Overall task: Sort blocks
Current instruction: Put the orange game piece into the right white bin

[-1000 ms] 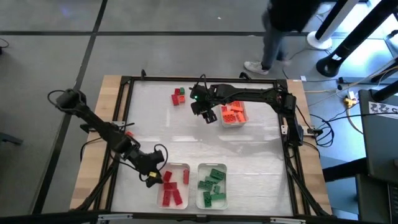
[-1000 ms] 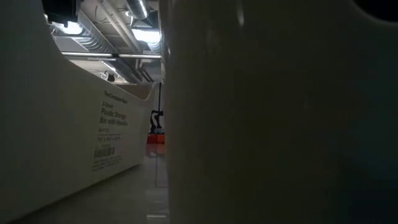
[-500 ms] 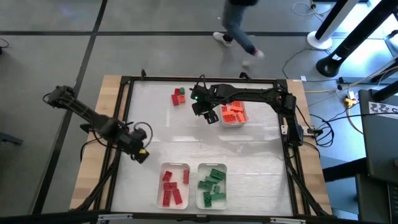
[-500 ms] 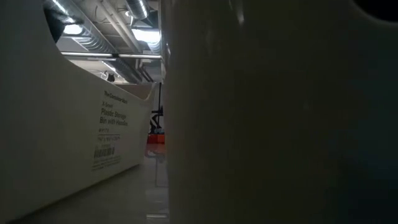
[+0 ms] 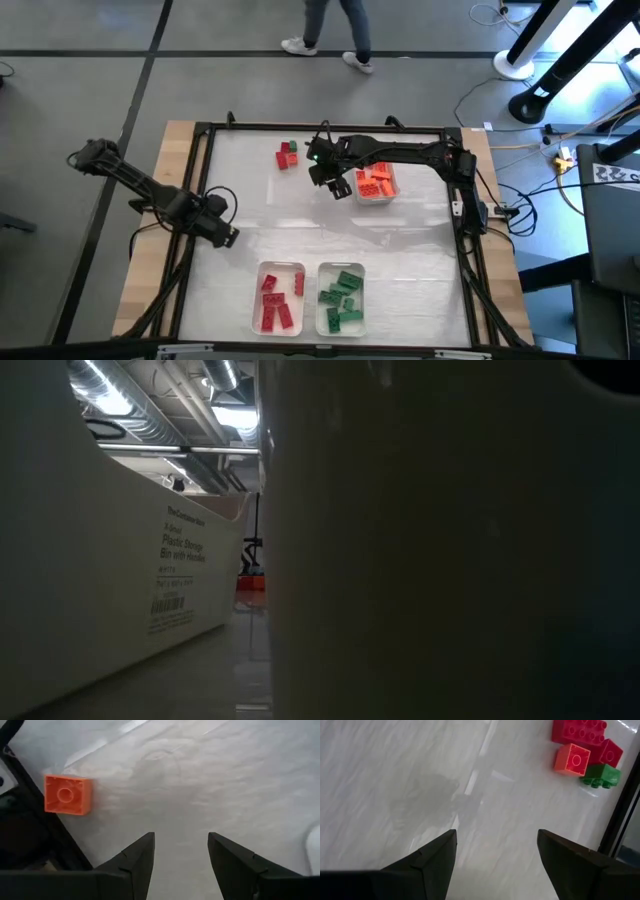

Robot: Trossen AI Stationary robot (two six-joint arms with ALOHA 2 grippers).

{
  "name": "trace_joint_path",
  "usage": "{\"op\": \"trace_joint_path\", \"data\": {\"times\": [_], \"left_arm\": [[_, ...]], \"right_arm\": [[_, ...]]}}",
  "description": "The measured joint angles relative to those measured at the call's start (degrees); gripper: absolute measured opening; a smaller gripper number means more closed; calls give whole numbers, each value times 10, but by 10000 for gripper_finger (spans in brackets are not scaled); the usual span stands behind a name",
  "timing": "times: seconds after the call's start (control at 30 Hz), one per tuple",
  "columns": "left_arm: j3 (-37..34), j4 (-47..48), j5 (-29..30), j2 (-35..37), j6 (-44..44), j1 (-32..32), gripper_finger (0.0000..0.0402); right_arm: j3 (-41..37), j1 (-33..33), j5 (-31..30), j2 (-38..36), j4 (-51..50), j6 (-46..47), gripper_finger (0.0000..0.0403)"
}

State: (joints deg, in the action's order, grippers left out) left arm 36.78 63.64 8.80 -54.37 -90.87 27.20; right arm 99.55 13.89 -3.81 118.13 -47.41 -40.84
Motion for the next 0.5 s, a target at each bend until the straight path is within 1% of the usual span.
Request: {"op": "trace_joint_path", "data": {"times": [0.03,0.13,0.23,0.33,0.5], "left_arm": [[-5,-3,0,0,2,-4,172],[-18,-27,2,-1,50,-16,172],[-34,-49,21,-1,98,-26,172],[-37,-56,40,-1,123,-36,172],[-37,-55,41,-2,139,-65,172]], "right_arm": [[0,0,0,0,-2,0,276],[0,0,0,0,-6,-1,276],[0,0,0,0,-7,-1,276],[0,0,0,0,-7,-2,276],[0,0,0,0,-7,-15,276]]}}
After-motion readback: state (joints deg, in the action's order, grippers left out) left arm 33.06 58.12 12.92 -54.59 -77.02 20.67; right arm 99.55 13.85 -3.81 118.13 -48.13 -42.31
